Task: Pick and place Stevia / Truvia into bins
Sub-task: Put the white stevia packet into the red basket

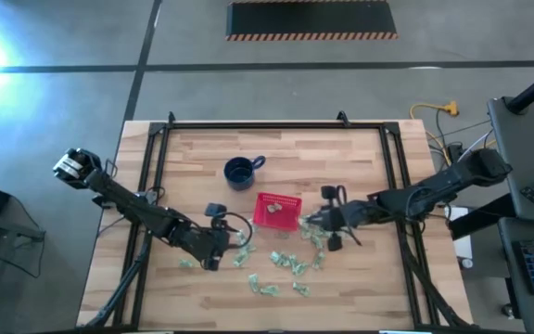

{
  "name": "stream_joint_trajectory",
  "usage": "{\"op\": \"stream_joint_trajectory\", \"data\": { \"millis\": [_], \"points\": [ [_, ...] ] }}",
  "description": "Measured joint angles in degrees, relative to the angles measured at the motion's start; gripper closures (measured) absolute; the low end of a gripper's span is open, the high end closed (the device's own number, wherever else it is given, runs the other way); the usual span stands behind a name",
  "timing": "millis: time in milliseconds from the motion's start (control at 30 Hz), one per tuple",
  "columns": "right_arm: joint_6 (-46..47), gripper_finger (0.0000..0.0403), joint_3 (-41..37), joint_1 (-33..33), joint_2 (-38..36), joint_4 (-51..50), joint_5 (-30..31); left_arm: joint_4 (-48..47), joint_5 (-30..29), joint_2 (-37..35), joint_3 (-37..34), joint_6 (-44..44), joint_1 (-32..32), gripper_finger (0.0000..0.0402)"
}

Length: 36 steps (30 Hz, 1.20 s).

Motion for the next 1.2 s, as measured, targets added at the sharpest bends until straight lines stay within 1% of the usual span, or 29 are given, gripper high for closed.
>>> {"op": "stream_joint_trajectory", "data": {
  "millis": [200,367,500,700,800,867,1000,1067,1167,1200],
  "points": [
    [-2.30,0.0394,7.70,-4.70,10.27,-0.44,-0.01,-7.37,-0.03,-0.15,-0.04,-7.01,0.00,0.0236],
    [-3.05,0.0393,12.48,-7.74,16.76,-1.32,-0.02,-8.47,0.03,-0.17,-0.04,-8.77,0.00,0.0236],
    [-3.24,0.0372,14.45,-9.18,19.51,-2.71,-0.07,-9.01,0.06,-0.17,-0.09,-8.91,0.00,0.0236],
    [-3.24,0.0311,15.72,-9.56,18.74,-4.20,-0.13,-9.73,0.60,-0.21,-0.42,-10.68,0.00,0.0236],
    [-3.22,0.0286,15.82,-9.35,16.86,-4.89,-0.15,-13.07,2.31,-0.26,-0.46,-14.35,0.00,0.0236],
    [-2.95,0.0273,15.75,-9.23,15.88,-5.86,-0.17,-16.07,4.17,-0.26,-0.46,-18.82,-0.02,0.0236],
    [-1.90,0.0260,15.46,-8.14,13.70,-8.88,-0.18,-21.20,9.66,-0.26,-1.08,-29.11,-0.12,0.0236],
    [-1.87,0.0258,15.28,-7.35,12.69,-10.18,-0.18,-22.68,11.06,-0.12,-1.32,-32.94,-0.55,0.0236],
    [-1.96,0.0257,15.24,-6.02,11.62,-10.61,-0.19,-23.13,12.14,0.71,-1.83,-34.24,-1.87,0.0236],
    [-2.27,0.0258,15.23,-5.53,11.15,-10.79,-0.19,-23.24,13.62,1.23,-1.88,-34.25,-2.40,0.0236]
  ]
}}
